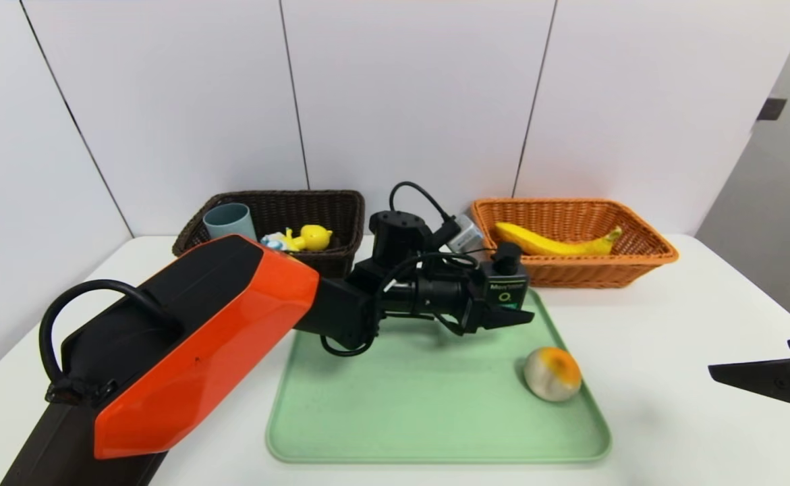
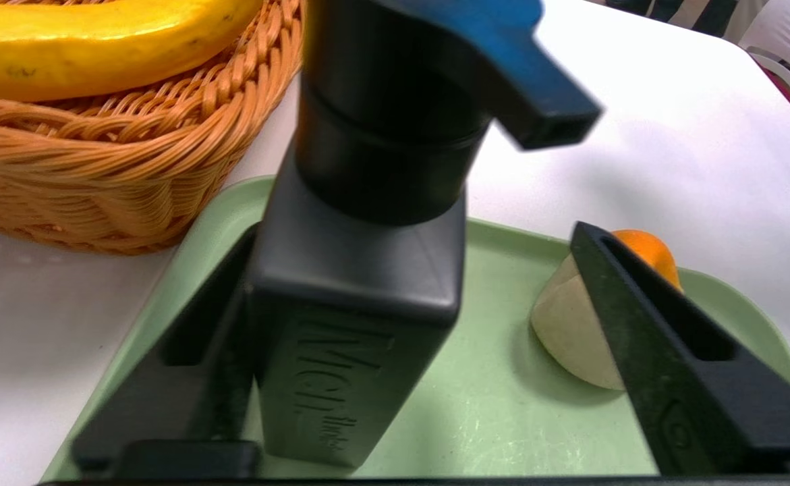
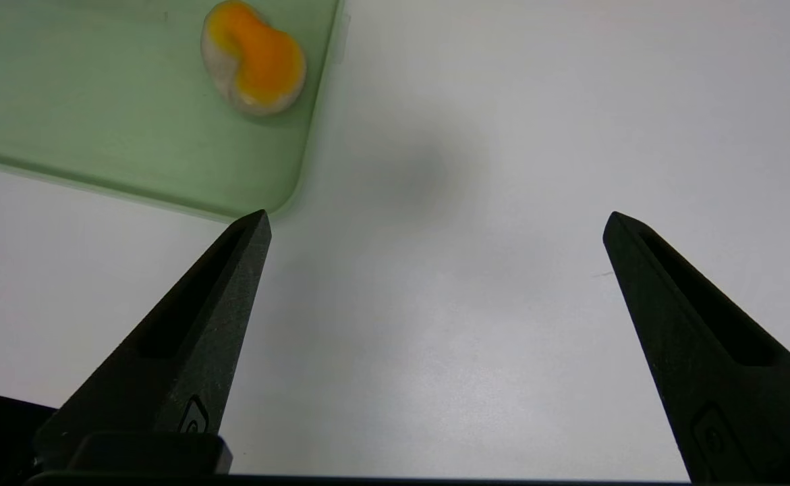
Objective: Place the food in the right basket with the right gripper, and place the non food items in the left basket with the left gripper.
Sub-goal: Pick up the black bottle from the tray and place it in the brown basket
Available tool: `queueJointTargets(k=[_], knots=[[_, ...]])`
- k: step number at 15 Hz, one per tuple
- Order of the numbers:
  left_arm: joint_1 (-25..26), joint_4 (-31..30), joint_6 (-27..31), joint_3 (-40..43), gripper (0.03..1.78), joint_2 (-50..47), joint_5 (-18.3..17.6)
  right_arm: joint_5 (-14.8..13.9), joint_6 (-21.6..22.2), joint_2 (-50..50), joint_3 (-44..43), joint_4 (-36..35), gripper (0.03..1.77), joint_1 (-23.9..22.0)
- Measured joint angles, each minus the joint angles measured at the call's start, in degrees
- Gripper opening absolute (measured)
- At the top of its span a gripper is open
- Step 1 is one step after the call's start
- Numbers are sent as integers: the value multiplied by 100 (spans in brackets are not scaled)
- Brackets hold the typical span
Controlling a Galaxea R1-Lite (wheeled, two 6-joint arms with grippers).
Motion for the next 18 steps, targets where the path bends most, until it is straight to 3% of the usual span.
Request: queueJointTargets(k=[6,14,18], knots=[[13,-2,5,-33,63,49,38,0,5,-2,39,-2,170,0],[325,74,-5,182,60,-610,40,5,7,-44,127,-9,170,-44],[749,581,-60,116,60,-1304,90,15,9,-104,216,-11,170,-35]])
